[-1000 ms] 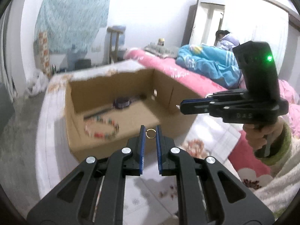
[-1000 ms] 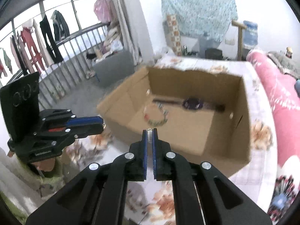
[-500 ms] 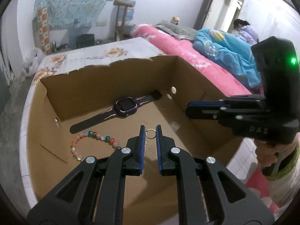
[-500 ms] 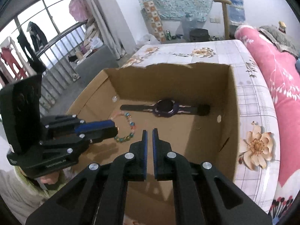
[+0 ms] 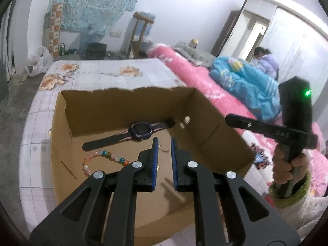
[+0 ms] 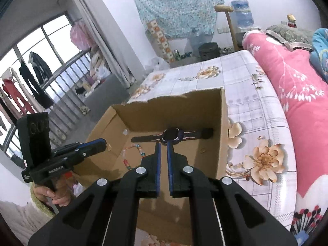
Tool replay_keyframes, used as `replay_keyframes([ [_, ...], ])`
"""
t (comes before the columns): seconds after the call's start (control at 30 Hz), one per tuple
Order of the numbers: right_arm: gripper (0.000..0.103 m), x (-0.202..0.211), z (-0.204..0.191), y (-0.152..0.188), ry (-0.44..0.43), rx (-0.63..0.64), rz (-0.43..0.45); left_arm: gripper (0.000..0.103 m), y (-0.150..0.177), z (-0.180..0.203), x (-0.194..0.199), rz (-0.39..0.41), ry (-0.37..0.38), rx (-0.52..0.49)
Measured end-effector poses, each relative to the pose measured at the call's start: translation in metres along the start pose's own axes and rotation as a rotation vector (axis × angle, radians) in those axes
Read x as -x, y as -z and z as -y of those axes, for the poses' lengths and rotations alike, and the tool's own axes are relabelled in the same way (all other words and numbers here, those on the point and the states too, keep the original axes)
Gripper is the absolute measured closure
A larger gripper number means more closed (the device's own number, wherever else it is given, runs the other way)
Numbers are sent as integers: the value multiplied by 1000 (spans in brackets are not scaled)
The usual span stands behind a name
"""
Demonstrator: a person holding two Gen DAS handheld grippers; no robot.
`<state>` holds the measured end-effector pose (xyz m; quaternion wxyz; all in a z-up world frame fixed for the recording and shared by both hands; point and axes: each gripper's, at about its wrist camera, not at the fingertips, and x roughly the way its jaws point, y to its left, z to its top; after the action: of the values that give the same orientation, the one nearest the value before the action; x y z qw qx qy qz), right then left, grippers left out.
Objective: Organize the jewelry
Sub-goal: 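Open both grippers to drop the ring and silver piece into the box, then withdraw both grippers from the box back over the table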
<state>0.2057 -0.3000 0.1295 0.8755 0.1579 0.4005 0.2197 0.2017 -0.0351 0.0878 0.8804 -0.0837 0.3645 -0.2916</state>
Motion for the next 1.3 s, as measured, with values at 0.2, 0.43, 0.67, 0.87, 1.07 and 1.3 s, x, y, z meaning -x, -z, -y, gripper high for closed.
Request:
replay_keyframes([
  [0.2,75,11,-6,3,-1,9,38,69,-4,3,4,-1,19,3],
  [0.43,74,17,-10,6,-14,4,54,63,-6,6,10,18,5,1],
  [0.67,73,25,-11,17,-25,-7,62,56,-7,-3,41,78,-31,13],
  [0.87,71,38,-17,30,-43,-6,81,48,1,-9,77,143,-66,10],
  [1.07,69,50,-28,49,-57,21,93,37,22,-9,102,161,-72,-9],
  [1.3,68,56,-41,85,-96,54,68,30,66,0,111,108,-22,-63],
])
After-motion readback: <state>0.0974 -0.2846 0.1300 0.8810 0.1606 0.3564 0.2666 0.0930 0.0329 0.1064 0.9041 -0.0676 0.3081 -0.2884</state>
